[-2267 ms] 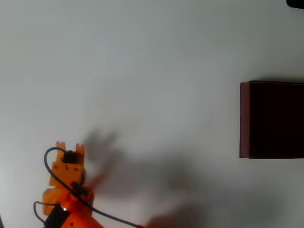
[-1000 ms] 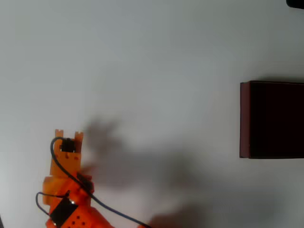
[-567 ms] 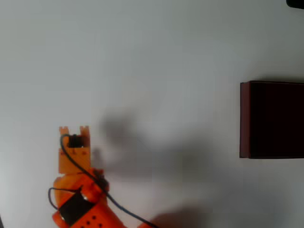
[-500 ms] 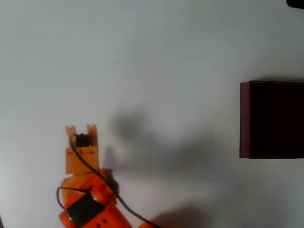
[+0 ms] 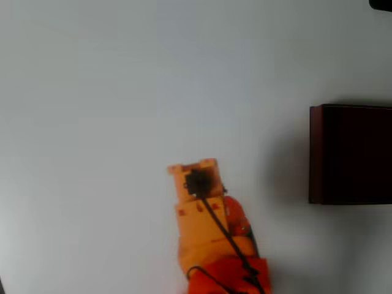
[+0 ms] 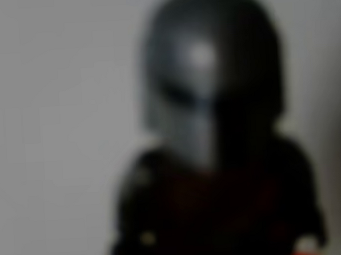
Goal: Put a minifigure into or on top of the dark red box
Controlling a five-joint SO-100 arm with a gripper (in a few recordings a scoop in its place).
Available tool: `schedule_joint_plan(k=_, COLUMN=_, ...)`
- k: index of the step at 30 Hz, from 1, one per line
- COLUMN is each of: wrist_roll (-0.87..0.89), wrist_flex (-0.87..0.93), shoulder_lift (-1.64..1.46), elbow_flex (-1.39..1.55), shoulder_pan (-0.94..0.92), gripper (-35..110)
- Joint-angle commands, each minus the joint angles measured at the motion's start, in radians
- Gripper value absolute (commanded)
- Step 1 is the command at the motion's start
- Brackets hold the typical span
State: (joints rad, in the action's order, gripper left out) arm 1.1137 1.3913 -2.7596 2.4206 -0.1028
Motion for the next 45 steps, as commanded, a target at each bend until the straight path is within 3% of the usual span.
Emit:
schedule_joint_plan(k=1, wrist_roll=-0.173, wrist_flex=-0.008, shoulder_lift=0.003, elbow_flex=-0.061, shoulder_pan=-0.189, gripper=0)
schedule_joint_plan(k=8, wrist_roll=-0.397, wrist_flex=-0.176, shoulder_lift=0.262, elbow_flex=-0.175, shoulder_pan=-0.374, gripper=0)
schedule_joint_plan(k=18, wrist_roll=-0.52, wrist_flex=-0.336, shoulder_lift=0.825, elbow_flex=-0.468, shoulder_pan=-0.509, gripper=0)
schedule_joint_plan(k=30, wrist_roll=-0.594, wrist_flex=-0.268, shoulder_lift=1.321, elbow_flex=-0.847, shoulder_pan=-0.601, gripper=17)
schedule_joint_plan(k=36, wrist_roll=-0.635, wrist_flex=-0.192, shoulder_lift=1.226, elbow_flex=-0.844, shoulder_pan=-0.558, gripper=18)
schedule_joint_plan(k=45, wrist_roll=-0.844, wrist_flex=-0.067, shoulder_lift=0.733, elbow_flex=-0.611, shoulder_pan=-0.308, gripper=10)
